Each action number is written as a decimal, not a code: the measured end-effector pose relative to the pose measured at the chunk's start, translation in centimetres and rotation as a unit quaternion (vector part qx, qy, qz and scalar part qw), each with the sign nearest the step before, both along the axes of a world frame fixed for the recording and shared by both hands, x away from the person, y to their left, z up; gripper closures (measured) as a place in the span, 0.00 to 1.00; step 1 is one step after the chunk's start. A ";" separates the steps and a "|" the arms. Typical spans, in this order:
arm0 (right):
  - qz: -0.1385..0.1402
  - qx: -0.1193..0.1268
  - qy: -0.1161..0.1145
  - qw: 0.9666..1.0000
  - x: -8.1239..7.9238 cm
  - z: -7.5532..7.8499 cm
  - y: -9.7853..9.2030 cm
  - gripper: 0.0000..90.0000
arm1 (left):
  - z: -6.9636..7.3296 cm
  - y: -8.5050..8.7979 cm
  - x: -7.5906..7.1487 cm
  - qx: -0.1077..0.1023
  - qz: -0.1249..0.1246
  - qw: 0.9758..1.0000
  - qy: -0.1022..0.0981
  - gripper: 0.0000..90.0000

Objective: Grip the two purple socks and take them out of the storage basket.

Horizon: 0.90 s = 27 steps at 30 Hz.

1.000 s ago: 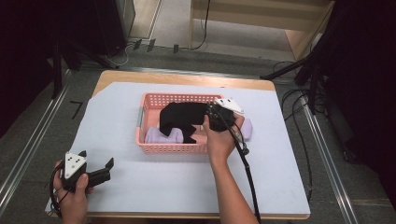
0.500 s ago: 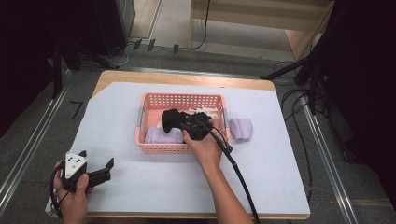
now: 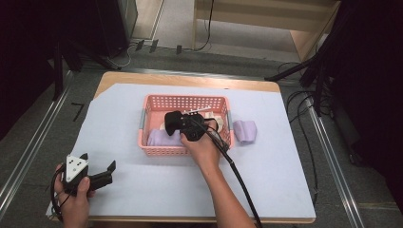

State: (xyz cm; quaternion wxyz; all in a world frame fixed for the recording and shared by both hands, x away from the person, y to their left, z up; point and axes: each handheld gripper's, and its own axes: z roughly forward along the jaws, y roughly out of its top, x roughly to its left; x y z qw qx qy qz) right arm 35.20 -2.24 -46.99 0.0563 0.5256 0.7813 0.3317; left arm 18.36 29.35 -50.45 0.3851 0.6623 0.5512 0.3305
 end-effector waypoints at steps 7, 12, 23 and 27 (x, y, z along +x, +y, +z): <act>-0.007 0.039 -0.063 0.997 -0.7 0.9 -1.3 0.98 | 0.0 0.0 0.0 -0.002 0.001 1.000 -0.001 0.05; -0.033 0.075 -0.131 0.988 -1.4 2.3 -3.3 0.98 | 0.0 0.1 0.0 -0.001 0.000 1.000 -0.001 0.05; -0.030 0.128 -0.291 0.948 -3.0 5.3 -6.5 0.98 | 0.0 0.0 0.0 -0.001 0.001 1.000 -0.001 0.05; -0.041 0.136 -0.336 0.931 -3.4 6.1 -7.3 0.99 | 0.0 0.0 0.0 -0.001 0.001 1.000 -0.001 0.05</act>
